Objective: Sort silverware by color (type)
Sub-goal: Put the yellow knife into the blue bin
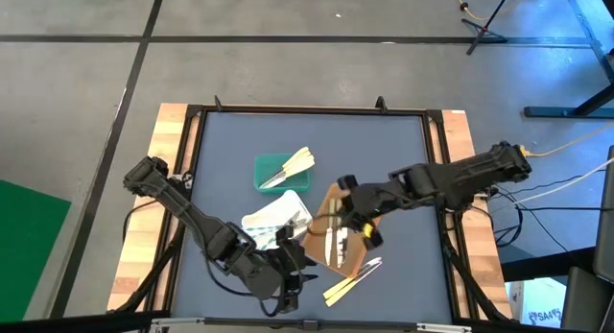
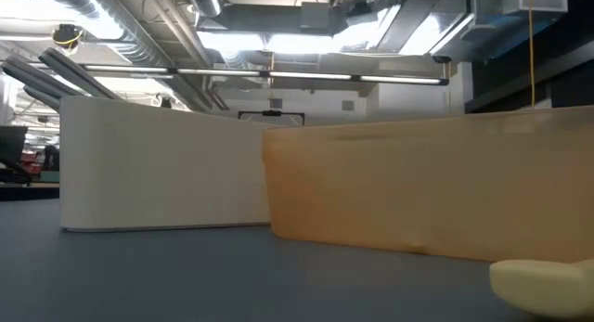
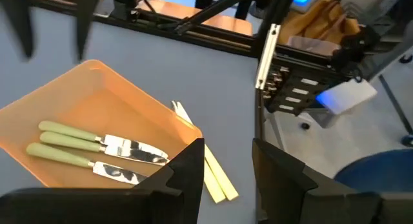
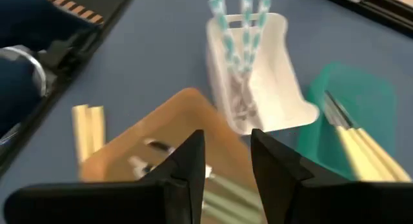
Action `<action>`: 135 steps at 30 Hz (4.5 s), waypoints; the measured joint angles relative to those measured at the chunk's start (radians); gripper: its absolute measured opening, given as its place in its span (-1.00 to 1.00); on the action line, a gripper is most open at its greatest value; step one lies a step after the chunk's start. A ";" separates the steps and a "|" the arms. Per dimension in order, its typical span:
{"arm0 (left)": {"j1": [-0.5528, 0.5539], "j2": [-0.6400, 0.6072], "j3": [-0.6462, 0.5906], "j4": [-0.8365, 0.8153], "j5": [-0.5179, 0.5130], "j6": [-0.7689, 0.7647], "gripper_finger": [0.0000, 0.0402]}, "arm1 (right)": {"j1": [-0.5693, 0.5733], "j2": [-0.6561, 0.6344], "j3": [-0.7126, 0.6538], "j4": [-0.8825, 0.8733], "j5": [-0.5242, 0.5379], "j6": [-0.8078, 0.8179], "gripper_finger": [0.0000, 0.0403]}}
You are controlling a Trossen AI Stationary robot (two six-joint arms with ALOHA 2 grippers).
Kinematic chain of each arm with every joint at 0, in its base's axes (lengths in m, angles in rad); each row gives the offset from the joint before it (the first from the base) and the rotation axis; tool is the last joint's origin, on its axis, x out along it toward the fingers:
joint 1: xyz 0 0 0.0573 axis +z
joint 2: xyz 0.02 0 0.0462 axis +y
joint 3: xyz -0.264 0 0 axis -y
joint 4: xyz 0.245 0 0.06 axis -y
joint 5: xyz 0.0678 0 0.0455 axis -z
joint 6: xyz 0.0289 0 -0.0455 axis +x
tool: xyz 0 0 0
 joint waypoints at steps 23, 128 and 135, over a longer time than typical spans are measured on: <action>-0.023 0.352 0.000 0.339 0.050 -0.082 -0.38 | 0.441 -0.029 -0.176 -0.127 0.210 0.342 -0.45; 0.028 -0.237 0.000 -0.412 0.101 0.597 -0.38 | 0.423 0.459 -0.178 0.263 0.060 0.616 -0.45; 0.028 -0.237 0.000 -0.412 0.108 0.596 -0.38 | 0.423 0.457 -0.178 0.261 0.009 0.614 -0.45</action>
